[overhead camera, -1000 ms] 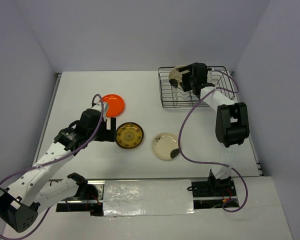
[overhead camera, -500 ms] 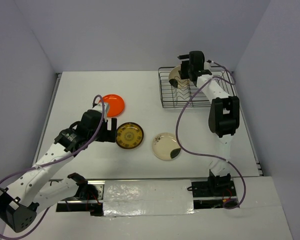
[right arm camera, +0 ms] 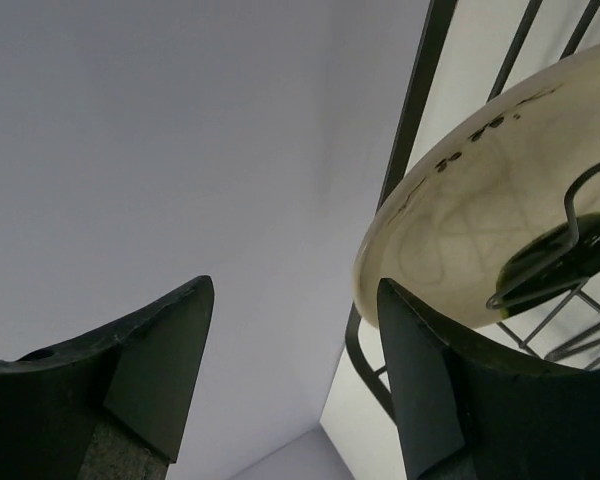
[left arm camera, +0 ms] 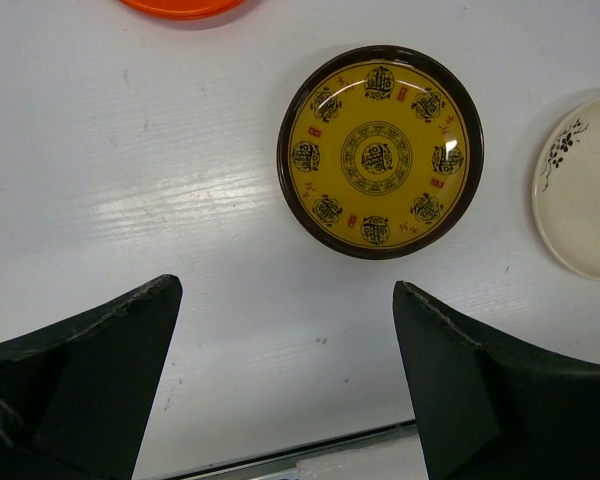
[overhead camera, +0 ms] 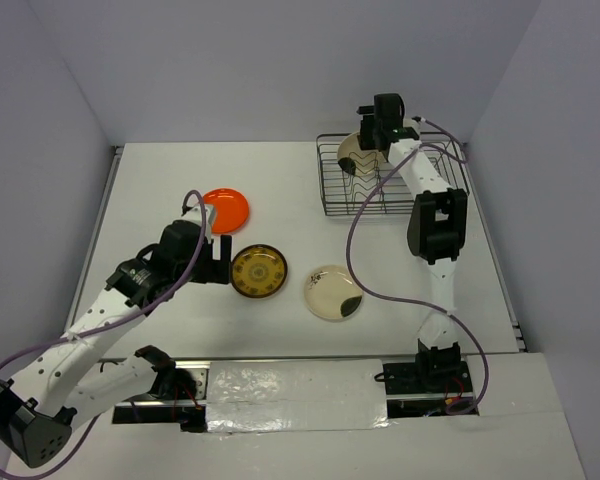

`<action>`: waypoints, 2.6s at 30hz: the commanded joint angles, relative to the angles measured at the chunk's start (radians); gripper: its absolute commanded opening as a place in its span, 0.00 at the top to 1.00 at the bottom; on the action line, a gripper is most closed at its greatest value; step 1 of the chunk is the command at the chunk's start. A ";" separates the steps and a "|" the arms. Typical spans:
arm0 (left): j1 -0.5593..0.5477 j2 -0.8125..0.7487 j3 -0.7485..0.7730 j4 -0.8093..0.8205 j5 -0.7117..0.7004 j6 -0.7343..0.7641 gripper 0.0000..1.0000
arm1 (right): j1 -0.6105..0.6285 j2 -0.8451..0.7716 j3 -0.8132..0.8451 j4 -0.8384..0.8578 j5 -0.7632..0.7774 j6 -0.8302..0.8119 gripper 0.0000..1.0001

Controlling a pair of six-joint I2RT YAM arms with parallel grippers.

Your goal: Unload the plates from the dish rack

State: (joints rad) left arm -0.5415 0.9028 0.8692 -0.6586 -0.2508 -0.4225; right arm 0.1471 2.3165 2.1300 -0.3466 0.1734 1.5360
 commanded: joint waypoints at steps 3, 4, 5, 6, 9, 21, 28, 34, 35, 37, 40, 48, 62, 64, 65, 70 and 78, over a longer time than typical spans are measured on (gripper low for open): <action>-0.009 -0.022 0.013 0.011 -0.022 -0.007 0.00 | -0.007 0.061 0.064 -0.083 -0.003 0.041 0.28; -0.011 -0.024 0.013 0.010 -0.025 -0.007 0.01 | -0.007 0.055 0.048 -0.072 0.000 0.039 0.29; -0.012 -0.027 0.013 0.011 -0.027 -0.009 0.01 | -0.007 0.044 0.026 -0.068 0.012 0.039 0.32; -0.012 -0.030 0.011 0.013 -0.027 -0.007 0.00 | -0.007 0.040 0.018 -0.068 0.012 0.041 0.35; -0.014 -0.038 0.011 0.011 -0.031 -0.009 0.01 | -0.009 0.024 -0.013 -0.061 0.023 0.039 0.49; -0.017 -0.048 0.011 0.008 -0.042 -0.013 0.01 | -0.006 -0.083 -0.220 0.107 -0.002 0.098 0.91; -0.021 -0.048 0.013 0.007 -0.050 -0.016 0.00 | -0.001 -0.138 -0.242 0.136 -0.034 0.111 0.96; -0.028 -0.048 0.013 0.002 -0.059 -0.019 0.01 | -0.012 -0.170 -0.168 0.117 -0.084 0.067 1.00; -0.028 -0.050 0.013 0.002 -0.061 -0.021 0.01 | -0.014 -0.181 -0.156 0.112 -0.094 0.052 1.00; -0.032 -0.050 0.013 0.001 -0.065 -0.022 0.01 | -0.017 -0.193 -0.131 0.112 -0.123 0.036 1.00; -0.034 -0.051 0.014 -0.003 -0.074 -0.025 0.00 | -0.027 -0.215 -0.072 0.075 -0.158 -0.010 1.00; -0.037 -0.070 0.024 -0.024 -0.137 -0.053 0.00 | -0.044 -0.315 0.040 -0.005 -0.172 -0.143 1.00; 0.069 -0.186 0.024 -0.030 -0.239 -0.084 0.00 | 0.325 -0.760 -0.039 -0.606 -0.002 -1.396 1.00; 0.080 -0.188 0.016 -0.016 -0.214 -0.078 0.00 | 0.491 -0.814 -0.192 -0.667 0.162 -1.427 1.00; 0.086 -0.182 0.016 -0.013 -0.206 -0.073 0.00 | 0.543 -0.836 -0.235 -0.687 0.216 -1.423 1.00; 0.087 -0.157 0.039 -0.064 -0.277 -0.101 0.01 | 0.813 -0.838 -0.416 -0.808 0.414 -1.338 1.00; 0.092 -0.271 0.062 -0.184 -0.527 -0.262 0.00 | 1.019 -0.666 -0.550 -0.844 0.417 -1.257 1.00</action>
State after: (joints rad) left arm -0.4549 0.6796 0.8803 -0.8040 -0.6518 -0.6098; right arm 1.1278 1.6505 1.5990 -1.1770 0.5373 0.2527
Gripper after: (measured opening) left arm 0.995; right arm 0.122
